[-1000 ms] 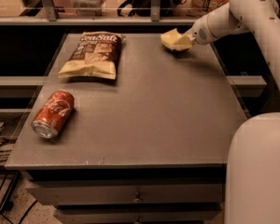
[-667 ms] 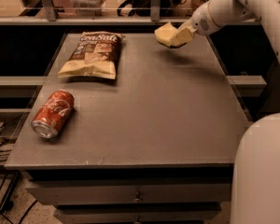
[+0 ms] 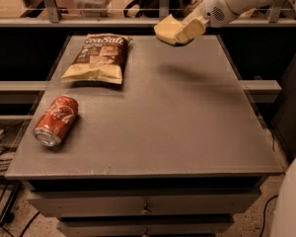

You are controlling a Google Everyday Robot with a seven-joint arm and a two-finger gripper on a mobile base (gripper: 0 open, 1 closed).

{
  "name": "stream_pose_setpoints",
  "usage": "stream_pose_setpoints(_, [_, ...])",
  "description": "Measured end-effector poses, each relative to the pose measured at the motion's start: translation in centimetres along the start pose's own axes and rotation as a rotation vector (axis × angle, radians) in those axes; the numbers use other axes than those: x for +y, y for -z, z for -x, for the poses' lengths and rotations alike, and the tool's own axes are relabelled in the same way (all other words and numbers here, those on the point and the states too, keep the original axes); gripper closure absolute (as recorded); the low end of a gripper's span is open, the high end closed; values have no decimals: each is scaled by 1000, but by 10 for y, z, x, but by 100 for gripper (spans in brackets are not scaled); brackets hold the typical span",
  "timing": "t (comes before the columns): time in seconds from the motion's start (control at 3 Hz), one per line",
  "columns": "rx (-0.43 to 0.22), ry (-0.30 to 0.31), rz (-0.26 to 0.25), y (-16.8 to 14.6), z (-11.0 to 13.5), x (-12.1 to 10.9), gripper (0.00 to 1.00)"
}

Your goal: Move sponge near coke can

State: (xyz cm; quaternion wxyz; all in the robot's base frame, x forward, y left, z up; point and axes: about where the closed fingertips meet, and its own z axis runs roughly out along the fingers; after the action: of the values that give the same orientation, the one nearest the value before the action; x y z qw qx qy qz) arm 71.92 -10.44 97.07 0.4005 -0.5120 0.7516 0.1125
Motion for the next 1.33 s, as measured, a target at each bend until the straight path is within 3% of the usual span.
stream_pose_setpoints(0.33, [8, 25, 33, -5, 4, 10, 100])
stream_pose_setpoints(0.67, [-11, 81, 120, -12, 16, 48, 100])
stream_pose_setpoints(1.0, [-67, 124, 241, -23, 28, 105, 100])
stream_pose_setpoints(1.33, [-127, 139, 391, -40, 32, 168, 85])
